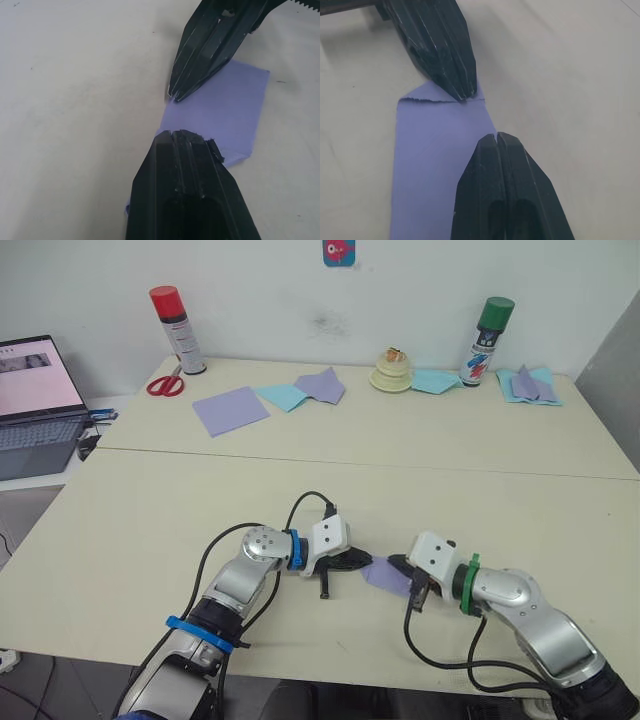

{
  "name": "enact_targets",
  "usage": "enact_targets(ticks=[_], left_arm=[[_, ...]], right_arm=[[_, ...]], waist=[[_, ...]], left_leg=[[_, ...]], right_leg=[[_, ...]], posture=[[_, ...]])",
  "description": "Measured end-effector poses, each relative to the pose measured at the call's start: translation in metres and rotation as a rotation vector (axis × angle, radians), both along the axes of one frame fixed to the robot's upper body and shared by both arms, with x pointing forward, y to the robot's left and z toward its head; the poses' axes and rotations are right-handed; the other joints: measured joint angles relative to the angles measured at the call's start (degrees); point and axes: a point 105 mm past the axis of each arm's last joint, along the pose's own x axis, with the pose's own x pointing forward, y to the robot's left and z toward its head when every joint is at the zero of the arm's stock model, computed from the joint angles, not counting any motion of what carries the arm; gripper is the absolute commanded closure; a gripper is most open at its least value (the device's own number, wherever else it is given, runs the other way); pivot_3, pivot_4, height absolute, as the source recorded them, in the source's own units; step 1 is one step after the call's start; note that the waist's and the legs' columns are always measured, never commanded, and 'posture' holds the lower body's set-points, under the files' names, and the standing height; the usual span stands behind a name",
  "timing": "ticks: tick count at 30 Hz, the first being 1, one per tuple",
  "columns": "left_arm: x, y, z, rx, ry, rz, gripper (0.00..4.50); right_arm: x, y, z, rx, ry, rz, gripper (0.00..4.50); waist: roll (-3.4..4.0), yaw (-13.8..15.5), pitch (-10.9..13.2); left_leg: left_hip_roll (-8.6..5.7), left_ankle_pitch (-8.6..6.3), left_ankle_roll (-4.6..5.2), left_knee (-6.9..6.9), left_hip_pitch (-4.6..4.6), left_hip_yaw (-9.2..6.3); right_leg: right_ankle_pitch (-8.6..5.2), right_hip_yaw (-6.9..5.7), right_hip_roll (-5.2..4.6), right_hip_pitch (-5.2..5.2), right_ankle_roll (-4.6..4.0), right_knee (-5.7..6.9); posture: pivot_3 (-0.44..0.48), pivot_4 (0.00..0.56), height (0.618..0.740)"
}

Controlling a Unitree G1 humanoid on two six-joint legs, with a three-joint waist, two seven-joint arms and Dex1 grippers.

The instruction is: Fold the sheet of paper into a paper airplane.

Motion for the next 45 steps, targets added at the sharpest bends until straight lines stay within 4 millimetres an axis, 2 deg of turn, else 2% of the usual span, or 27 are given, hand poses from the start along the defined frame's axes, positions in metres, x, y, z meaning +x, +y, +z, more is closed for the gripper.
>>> enact_targets(ticks=[6,13,18,21,24,29,37,41,45], left_arm=[[0.000,0.000,-0.001,0.000,-0.001,0.005,4.50],[0.000,-0.001,-0.001,-0.002,-0.002,0.008,4.50],[0.000,-0.002,-0.001,-0.003,-0.001,0.007,4.50],[0.000,-0.002,-0.001,-0.003,-0.002,0.007,4.50],[0.000,-0.002,-0.001,-0.001,-0.001,0.008,4.50],[0.000,-0.003,-0.003,0.001,0.004,0.009,4.50],[0.000,-0.003,-0.006,0.003,0.016,0.010,4.50],[0.000,-0.003,-0.006,0.005,0.012,0.007,4.50],[0.000,-0.002,-0.005,0.006,0.009,0.006,4.50]], right_arm=[[0.001,-0.012,0.003,0.051,-0.041,-0.039,4.47],[-0.003,-0.008,0.019,0.150,-0.116,-0.030,4.47],[-0.008,0.009,0.007,0.157,-0.059,-0.006,4.47],[-0.007,0.009,-0.006,0.111,-0.020,-0.014,4.47],[-0.004,0.007,-0.007,0.086,-0.020,-0.024,4.47],[-0.002,-0.001,-0.011,0.072,0.016,-0.071,4.47],[-0.008,-0.028,-0.013,0.043,0.031,-0.128,4.47],[-0.008,-0.040,-0.006,0.129,-0.027,-0.181,4.47],[-0.015,-0.036,0.014,0.201,-0.075,-0.109,4.47]], waist=[[-0.03,0.02,-0.04],[-0.01,-0.01,-0.04],[0.00,0.00,-0.05],[0.00,0.02,-0.05],[0.03,0.01,-0.09],[0.05,0.01,-0.39],[-0.17,0.06,-0.80],[-0.11,0.00,-0.76],[-0.04,-0.11,-0.74]], left_leg=[[-0.01,0.01,0.02,0.03,0.02,-0.03],[-0.01,0.01,0.01,0.03,0.02,-0.03],[-0.02,0.01,0.02,0.03,0.02,-0.05],[-0.04,0.02,0.02,0.04,0.01,-0.05],[-0.04,0.02,0.03,0.04,0.04,-0.05],[-0.05,0.02,0.03,0.03,0.07,-0.07],[-0.10,-0.07,0.20,0.03,0.16,-0.13],[-0.09,-0.07,0.21,0.03,0.15,-0.12],[-0.08,-0.07,0.20,0.02,0.16,-0.12]], right_leg=[[0.02,-0.02,0.00,0.05,0.04,0.01],[0.02,-0.03,0.00,0.05,0.04,0.02],[0.02,-0.04,0.00,0.05,0.04,0.02],[0.02,-0.03,-0.01,0.05,0.04,0.01],[0.02,-0.03,-0.01,0.07,0.04,0.02],[0.02,-0.04,-0.01,0.11,0.04,0.01],[0.01,-0.08,-0.05,0.26,0.05,-0.04],[0.01,-0.07,-0.05,0.23,0.05,-0.02],[0.01,-0.07,-0.03,0.22,0.05,0.01]], posture=[[0.000,0.150,0.717],[0.000,0.150,0.717],[0.000,0.150,0.717],[0.000,0.150,0.717],[0.000,0.150,0.717],[0.000,0.150,0.717],[0.000,0.150,0.717],[0.000,0.150,0.717],[0.000,0.150,0.717]])
